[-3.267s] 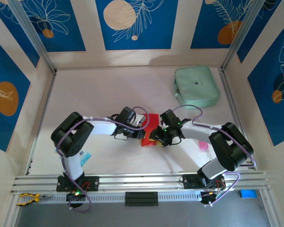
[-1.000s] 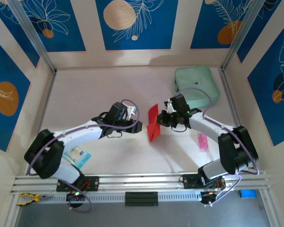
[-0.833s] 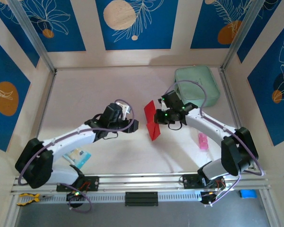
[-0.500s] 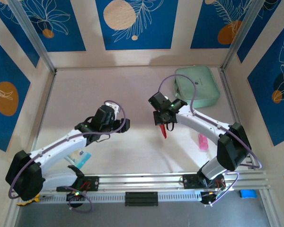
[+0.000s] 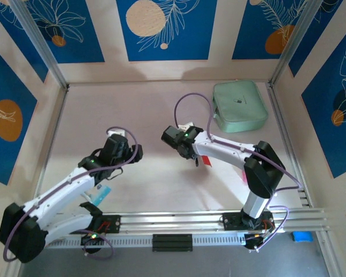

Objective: Fold a paper plane with a square sheet of paper (pick it up from the middle)
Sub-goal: Turn over the paper at the center of the table.

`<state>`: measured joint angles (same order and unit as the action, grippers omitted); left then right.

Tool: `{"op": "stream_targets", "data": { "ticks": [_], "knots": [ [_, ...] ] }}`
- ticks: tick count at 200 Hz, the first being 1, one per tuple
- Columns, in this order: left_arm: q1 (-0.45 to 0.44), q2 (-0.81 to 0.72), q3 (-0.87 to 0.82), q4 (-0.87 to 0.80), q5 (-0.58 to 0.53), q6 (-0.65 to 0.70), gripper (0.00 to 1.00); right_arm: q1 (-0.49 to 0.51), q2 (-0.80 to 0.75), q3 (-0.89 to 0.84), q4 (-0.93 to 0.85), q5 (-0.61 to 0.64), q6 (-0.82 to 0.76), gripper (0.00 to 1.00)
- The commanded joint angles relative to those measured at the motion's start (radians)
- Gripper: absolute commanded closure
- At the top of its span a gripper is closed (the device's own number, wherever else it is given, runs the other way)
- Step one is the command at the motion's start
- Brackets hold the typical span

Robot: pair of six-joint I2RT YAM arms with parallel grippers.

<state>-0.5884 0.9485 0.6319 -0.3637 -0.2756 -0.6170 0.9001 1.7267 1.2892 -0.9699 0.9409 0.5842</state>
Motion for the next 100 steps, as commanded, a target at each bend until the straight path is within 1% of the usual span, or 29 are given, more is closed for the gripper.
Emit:
{"op": "stream_targets", "data": {
  "ticks": [1, 15, 31, 61, 100],
  "knots": [
    [0.022, -0.13, -0.051, -0.032, -0.094, -0.035, 0.14, 0.025, 0.022, 0.001, 0.003, 0.016, 0.006, 0.98],
    [0.028, -0.193, -0.072, -0.036, -0.096, -0.031, 0.13, 0.029, 0.043, -0.001, 0.019, -0.004, 0.005, 0.98],
    [0.035, -0.22, -0.075, -0.06, -0.099, -0.042, 0.13, 0.033, 0.066, 0.005, 0.026, -0.018, 0.004, 0.98],
    [0.039, -0.181, -0.041, -0.128, -0.113, -0.06, 0.12, 0.047, 0.126, 0.024, 0.045, -0.031, 0.014, 0.96],
    [0.042, -0.167, -0.017, -0.187, -0.141, -0.065, 0.1, 0.086, 0.227, 0.112, 0.019, -0.042, 0.021, 0.94]
  ]
}}
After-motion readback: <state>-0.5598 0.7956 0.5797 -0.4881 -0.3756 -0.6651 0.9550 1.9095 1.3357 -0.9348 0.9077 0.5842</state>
